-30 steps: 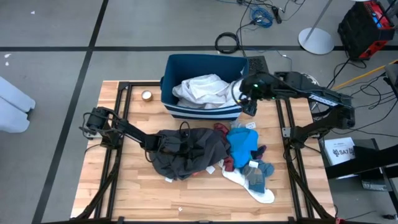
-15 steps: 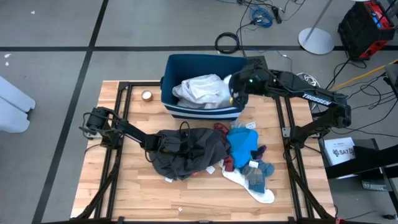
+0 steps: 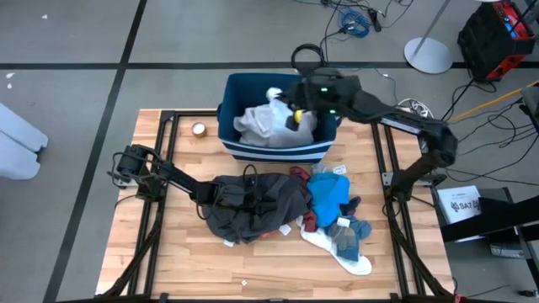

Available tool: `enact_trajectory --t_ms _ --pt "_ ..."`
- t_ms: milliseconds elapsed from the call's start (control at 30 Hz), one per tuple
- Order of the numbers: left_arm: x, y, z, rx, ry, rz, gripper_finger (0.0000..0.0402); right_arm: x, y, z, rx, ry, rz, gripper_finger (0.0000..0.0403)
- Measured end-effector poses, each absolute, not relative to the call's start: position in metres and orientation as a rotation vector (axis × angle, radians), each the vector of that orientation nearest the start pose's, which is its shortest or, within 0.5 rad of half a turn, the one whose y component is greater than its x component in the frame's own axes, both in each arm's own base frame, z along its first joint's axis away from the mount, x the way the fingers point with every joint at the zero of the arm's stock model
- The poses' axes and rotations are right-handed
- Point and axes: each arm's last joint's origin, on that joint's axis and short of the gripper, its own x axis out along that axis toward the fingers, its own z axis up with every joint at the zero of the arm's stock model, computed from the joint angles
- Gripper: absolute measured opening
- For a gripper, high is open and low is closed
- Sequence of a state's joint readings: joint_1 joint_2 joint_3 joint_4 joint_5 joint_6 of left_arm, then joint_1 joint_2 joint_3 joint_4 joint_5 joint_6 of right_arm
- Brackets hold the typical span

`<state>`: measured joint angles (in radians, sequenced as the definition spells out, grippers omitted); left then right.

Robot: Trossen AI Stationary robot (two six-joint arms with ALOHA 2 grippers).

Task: Sort clothes
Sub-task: Put the white shirt into the blue bin, then put the white sock into the blue bin

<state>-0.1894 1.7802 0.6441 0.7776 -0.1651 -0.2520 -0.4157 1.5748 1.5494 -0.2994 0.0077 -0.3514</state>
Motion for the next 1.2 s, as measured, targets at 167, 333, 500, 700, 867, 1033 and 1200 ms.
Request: enact_trajectory --t_ms 167,333,500,700,867,1033,1200 --pt "0.318 -0.056 0.131 -0.184 0.354 0.02 0.0145 0.356 -0.172 0.348 -0.235 0.47 -0.371 0.0" --pt "0.318 -0.056 0.131 -0.184 0.354 0.019 0.0145 0.359 -0.19 0.314 -0.116 0.622 -0.395 0.0" --pt "0.318 -0.056 0.131 -0.191 0.354 0.02 0.0145 0.353 -0.192 0.305 -0.073 0.713 -0.391 0.0024" --pt "0.319 -0.057 0.146 -0.193 0.312 -0.003 0.0145 0.34 -0.185 0.333 -0.015 0.719 -0.404 0.0099" --pt "0.309 -0.058 0.194 -0.161 0.164 -0.043 0.0145 0.331 -0.178 0.37 -0.021 0.767 -0.385 0.0169" --pt "0.288 -0.068 0.239 -0.12 0.017 -0.108 0.0145 0.32 -0.166 0.408 -0.025 0.769 -0.345 0.0218" --pt "0.295 -0.093 0.264 0.063 -0.037 -0.159 0.0145 0.307 -0.156 0.437 -0.014 0.737 -0.293 0.0241"
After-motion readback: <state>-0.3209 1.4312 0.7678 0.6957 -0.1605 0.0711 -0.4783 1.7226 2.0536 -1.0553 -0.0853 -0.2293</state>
